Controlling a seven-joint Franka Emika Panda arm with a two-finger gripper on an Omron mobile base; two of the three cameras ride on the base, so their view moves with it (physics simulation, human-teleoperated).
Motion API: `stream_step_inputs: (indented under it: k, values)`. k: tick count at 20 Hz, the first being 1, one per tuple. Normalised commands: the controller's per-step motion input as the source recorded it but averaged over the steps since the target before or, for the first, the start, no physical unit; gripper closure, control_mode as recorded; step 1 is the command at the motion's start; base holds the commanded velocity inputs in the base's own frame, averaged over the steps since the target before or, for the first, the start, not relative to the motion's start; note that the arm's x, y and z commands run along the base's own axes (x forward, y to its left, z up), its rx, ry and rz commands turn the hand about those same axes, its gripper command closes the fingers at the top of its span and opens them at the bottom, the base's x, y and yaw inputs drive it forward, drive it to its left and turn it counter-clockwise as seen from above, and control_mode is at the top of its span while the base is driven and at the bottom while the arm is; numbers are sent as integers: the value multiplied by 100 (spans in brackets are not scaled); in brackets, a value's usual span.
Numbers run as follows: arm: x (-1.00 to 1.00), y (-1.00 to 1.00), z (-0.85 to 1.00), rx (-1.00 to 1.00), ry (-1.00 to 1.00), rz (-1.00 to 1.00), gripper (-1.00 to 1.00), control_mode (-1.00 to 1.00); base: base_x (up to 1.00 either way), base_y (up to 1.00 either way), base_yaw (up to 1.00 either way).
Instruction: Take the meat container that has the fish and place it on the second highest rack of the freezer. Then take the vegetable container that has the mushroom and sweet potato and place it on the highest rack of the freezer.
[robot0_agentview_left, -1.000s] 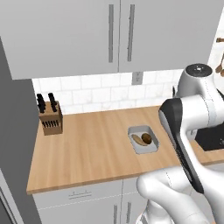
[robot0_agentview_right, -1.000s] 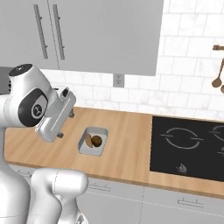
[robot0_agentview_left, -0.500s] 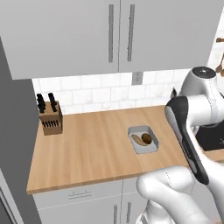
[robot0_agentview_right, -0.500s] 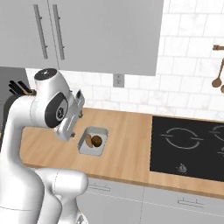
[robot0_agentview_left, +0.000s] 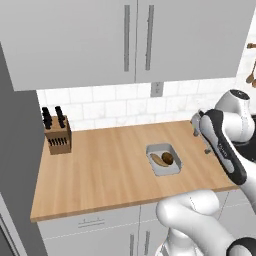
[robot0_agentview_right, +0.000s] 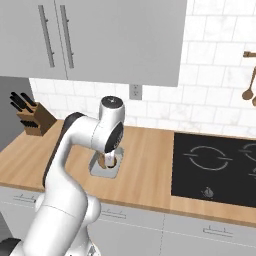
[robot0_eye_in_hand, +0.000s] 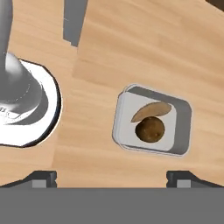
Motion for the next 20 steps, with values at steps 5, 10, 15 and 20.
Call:
stream_step_inputs:
  k: [5, 10, 15, 20]
  values:
    - [40, -17, -71, 1, -3, 20, -100, -100, 0, 0, 0]
    - [41, 0, -51, 0, 0, 21, -100, -100, 0, 0, 0]
    - [22, 0, -57, 0, 1, 22, -100, -100, 0, 0, 0]
    - [29, 14, -55, -2, 1, 14, -100, -100, 0, 0, 0]
